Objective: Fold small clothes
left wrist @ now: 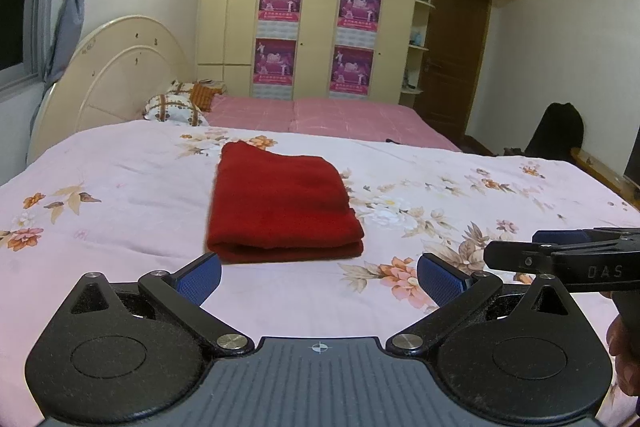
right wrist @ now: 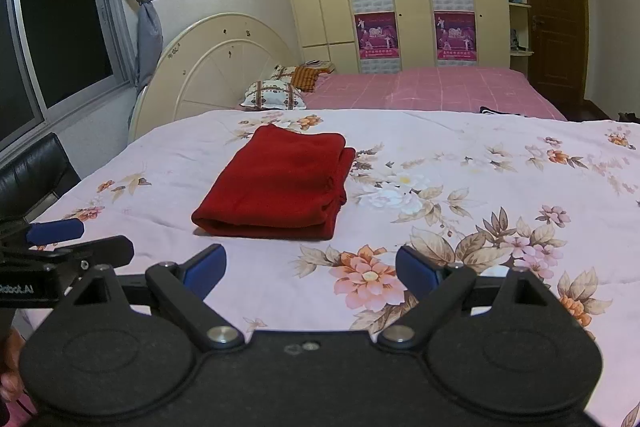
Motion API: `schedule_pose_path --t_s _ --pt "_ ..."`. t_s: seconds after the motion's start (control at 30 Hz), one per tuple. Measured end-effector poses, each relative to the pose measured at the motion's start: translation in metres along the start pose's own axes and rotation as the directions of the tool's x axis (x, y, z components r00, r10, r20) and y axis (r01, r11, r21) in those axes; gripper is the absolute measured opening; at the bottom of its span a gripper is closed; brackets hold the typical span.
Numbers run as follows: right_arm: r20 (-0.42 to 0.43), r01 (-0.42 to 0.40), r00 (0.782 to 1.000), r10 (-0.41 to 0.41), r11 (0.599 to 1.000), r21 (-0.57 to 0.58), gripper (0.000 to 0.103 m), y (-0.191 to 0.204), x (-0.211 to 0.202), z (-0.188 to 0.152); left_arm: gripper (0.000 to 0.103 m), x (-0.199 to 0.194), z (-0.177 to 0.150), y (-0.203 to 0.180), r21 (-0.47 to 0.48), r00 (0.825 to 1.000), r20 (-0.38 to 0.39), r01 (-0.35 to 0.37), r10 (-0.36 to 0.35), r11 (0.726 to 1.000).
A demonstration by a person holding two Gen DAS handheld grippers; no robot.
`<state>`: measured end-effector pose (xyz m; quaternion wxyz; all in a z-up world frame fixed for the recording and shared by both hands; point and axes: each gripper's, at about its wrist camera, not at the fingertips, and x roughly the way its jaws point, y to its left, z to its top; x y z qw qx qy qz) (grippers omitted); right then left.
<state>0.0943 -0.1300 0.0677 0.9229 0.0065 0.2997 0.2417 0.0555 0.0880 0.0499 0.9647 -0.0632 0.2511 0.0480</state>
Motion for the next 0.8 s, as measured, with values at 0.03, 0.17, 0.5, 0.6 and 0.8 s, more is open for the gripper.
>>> schedule_pose_path --t_s 0.03,0.17,0.5,0.6,0.8 --pt "0.0 0.0 1.0 0.0 1.0 0.0 0.091 0.0 0.0 0.0 0.103 0.0 0.0 0.0 0.001 1.0 0.001 0.0 0.0 1.0" --pt "0.001 -0.001 1.0 0.001 1.0 0.002 0.091 0.0 0.0 0.0 0.103 0.0 0.0 0.001 0.002 1.0 0.001 0.0 0.0 1.0" --pt "-0.001 0.003 1.0 -0.003 1.0 -0.001 0.091 -0.005 0.001 0.0 0.103 0.004 -0.001 -0.001 0.02 1.0 -0.011 -0.01 0.01 1.0" --pt "0.0 0.006 1.0 -0.006 1.0 0.003 0.091 -0.009 0.0 -0.001 0.103 0.005 -0.001 0.001 0.011 1.0 -0.002 -0.012 0.012 1.0" --pt "0.002 0.007 1.0 -0.007 1.0 0.01 0.091 -0.014 -0.001 -0.002 0.103 0.004 0.001 0.001 0.016 1.0 0.017 -0.02 0.02 1.0"
